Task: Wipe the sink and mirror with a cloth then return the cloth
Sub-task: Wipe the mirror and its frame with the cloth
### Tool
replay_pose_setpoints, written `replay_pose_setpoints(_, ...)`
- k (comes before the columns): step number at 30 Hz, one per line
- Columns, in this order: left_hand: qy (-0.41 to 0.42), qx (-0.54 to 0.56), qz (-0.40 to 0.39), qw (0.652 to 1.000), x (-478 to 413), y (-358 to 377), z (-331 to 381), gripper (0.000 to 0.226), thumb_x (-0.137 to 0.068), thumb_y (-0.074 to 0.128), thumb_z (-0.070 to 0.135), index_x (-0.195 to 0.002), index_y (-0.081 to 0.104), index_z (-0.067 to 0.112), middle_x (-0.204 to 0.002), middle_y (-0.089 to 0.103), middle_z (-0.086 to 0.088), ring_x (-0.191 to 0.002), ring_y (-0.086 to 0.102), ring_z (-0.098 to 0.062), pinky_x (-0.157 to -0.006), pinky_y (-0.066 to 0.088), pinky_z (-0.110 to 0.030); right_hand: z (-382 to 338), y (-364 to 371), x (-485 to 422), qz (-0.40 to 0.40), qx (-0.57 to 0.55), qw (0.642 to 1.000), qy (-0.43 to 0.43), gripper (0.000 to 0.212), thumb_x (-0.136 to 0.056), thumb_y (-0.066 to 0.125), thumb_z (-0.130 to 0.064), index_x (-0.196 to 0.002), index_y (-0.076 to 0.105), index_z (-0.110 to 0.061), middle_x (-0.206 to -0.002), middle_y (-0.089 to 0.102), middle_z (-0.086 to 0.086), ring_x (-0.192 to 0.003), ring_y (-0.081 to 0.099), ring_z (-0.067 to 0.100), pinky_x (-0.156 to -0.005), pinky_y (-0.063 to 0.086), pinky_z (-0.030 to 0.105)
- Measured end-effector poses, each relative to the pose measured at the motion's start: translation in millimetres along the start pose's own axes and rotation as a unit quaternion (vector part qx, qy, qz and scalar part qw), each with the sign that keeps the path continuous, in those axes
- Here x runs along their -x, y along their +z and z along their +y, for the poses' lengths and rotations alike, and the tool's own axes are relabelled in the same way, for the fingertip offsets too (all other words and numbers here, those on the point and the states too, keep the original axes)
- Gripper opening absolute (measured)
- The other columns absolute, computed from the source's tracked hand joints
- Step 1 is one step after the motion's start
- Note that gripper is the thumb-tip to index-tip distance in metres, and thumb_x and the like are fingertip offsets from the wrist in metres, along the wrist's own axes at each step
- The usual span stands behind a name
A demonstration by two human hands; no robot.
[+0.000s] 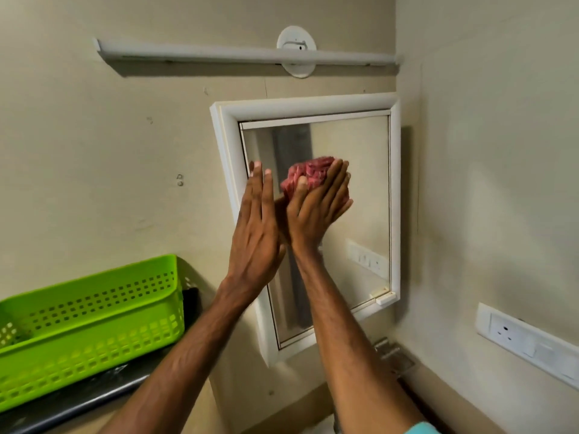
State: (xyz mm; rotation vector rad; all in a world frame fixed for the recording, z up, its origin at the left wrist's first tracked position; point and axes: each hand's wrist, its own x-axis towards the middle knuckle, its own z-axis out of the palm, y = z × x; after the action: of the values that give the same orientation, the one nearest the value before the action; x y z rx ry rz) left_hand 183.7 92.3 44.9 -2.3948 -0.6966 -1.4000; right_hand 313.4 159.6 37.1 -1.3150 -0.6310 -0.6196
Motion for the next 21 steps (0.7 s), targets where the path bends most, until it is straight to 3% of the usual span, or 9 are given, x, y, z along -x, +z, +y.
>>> replay_pose_setpoints(3, -0.001, 0.028, -0.009, 1.0, 0.8, 0.2, 10.9, 0.072, -0.1, 0.023, 0.035, -0.157, 0.007, -0.006, -0.167, -0.006, -0.022, -0.157, -0.003, -0.03, -0.127, 0.013, -0.046, 55.0, -14.2, 34.8, -0.008, 0.003, 0.999, 0.048, 0.075, -0.107, 0.03, -0.052, -0.164, 0.023, -0.004, -0.173, 0.022, 0.014, -0.161, 0.019, 0.03, -0.13, 0.014, 0.057)
replay_pose_setpoints(4, 0.003, 0.032, -0.006, 0.999, 0.1, 1.1, 12.4, 0.069, -0.1, 0.018, 0.032, -0.157, 0.007, -0.006, -0.166, -0.006, -0.022, -0.157, -0.004, -0.031, -0.128, 0.011, -0.046, 74.2, -20.4, 46.0, -0.015, 0.007, 0.997, 0.072, 0.075, -0.107, 0.027, -0.054, -0.165, 0.02, -0.006, -0.174, 0.02, 0.012, -0.161, 0.018, 0.028, -0.13, 0.014, 0.056)
replay_pose_setpoints(6, 0.012, 0.024, 0.009, 1.0, -1.6, 3.8, 12.2, 0.077, -0.086, 0.035, 0.002, -0.157, 0.007, -0.006, -0.167, -0.005, -0.023, -0.157, -0.005, -0.032, -0.126, 0.013, -0.049, 111.4, -33.5, 71.8, -0.045, 0.015, 0.99, 0.136, 0.075, -0.107, 0.024, -0.056, -0.167, 0.011, -0.012, -0.176, 0.012, 0.006, -0.162, 0.012, 0.024, -0.131, 0.013, 0.054)
replay_pose_setpoints(8, 0.018, 0.008, 0.009, 1.0, -5.2, 9.5, 11.2, 0.095, -0.069, 0.043, -0.012, -0.158, 0.007, -0.005, -0.167, -0.005, -0.023, -0.157, -0.006, -0.033, -0.127, 0.012, -0.05, 142.7, -47.8, 101.9, -0.07, 0.026, 0.973, 0.217, 0.081, -0.106, 0.015, -0.064, -0.168, 0.007, -0.012, -0.176, 0.01, 0.007, -0.162, 0.013, 0.027, -0.131, 0.013, 0.052)
replay_pose_setpoints(10, 0.011, 0.007, 0.003, 1.0, -7.7, 13.5, 14.3, 0.096, -0.07, 0.045, -0.012, -0.158, 0.007, -0.003, -0.167, -0.006, -0.023, -0.157, -0.008, -0.032, -0.128, 0.009, -0.048, 159.0, -59.1, 124.6, -0.073, 0.037, 0.949, 0.305, 0.092, -0.1, 0.004, -0.072, -0.167, 0.01, -0.008, -0.174, 0.015, 0.013, -0.16, 0.021, 0.033, -0.129, 0.018, 0.051)
replay_pose_setpoints(12, 0.008, 0.012, -0.007, 1.0, -7.7, 18.3, 19.0, 0.094, -0.072, 0.045, -0.01, -0.159, 0.01, 0.0, -0.167, -0.005, -0.021, -0.157, -0.008, -0.03, -0.128, 0.009, -0.045, 157.2, -62.5, 124.8, -0.068, 0.041, 0.922, 0.379, 0.094, -0.095, 0.007, -0.068, -0.166, 0.011, -0.006, -0.173, 0.017, 0.016, -0.158, 0.024, 0.036, -0.127, 0.019, 0.053)
replay_pose_setpoints(15, 0.016, 0.007, -0.014, 1.0, -8.5, 23.2, 24.2, 0.084, -0.077, 0.037, -0.001, -0.158, 0.016, 0.0, -0.168, -0.003, -0.02, -0.157, -0.007, -0.029, -0.128, 0.009, -0.047, 128.3, -54.5, 84.4, -0.081, 0.015, 0.874, 0.479, 0.079, -0.107, 0.021, -0.055, -0.166, 0.0, -0.007, -0.175, 0.004, 0.015, -0.162, 0.009, 0.035, -0.128, 0.008, 0.059)
replay_pose_setpoints(18, -0.002, 0.023, -0.016, 1.0, -12.8, 22.9, 26.5, 0.075, -0.085, 0.021, 0.022, -0.158, 0.019, 0.002, -0.168, -0.002, -0.019, -0.157, -0.005, -0.027, -0.129, 0.005, -0.044, 91.1, -37.6, 25.2, -0.077, 0.0, 0.904, 0.42, 0.075, -0.112, 0.029, -0.044, -0.166, -0.007, -0.007, -0.175, -0.005, 0.015, -0.162, 0.0, 0.035, -0.128, 0.0, 0.058)
replay_pose_setpoints(21, 0.004, 0.033, -0.009, 0.999, -16.5, 24.7, 23.0, 0.073, -0.086, 0.042, 0.008, -0.156, 0.022, 0.002, -0.168, -0.002, -0.018, -0.157, -0.005, -0.025, -0.129, 0.005, -0.042, 38.1, -21.8, -53.5, -0.048, -0.013, 0.937, 0.345, 0.073, -0.112, 0.03, -0.042, -0.166, -0.002, -0.005, -0.175, -0.003, 0.017, -0.163, 0.0, 0.034, -0.129, -0.002, 0.055)
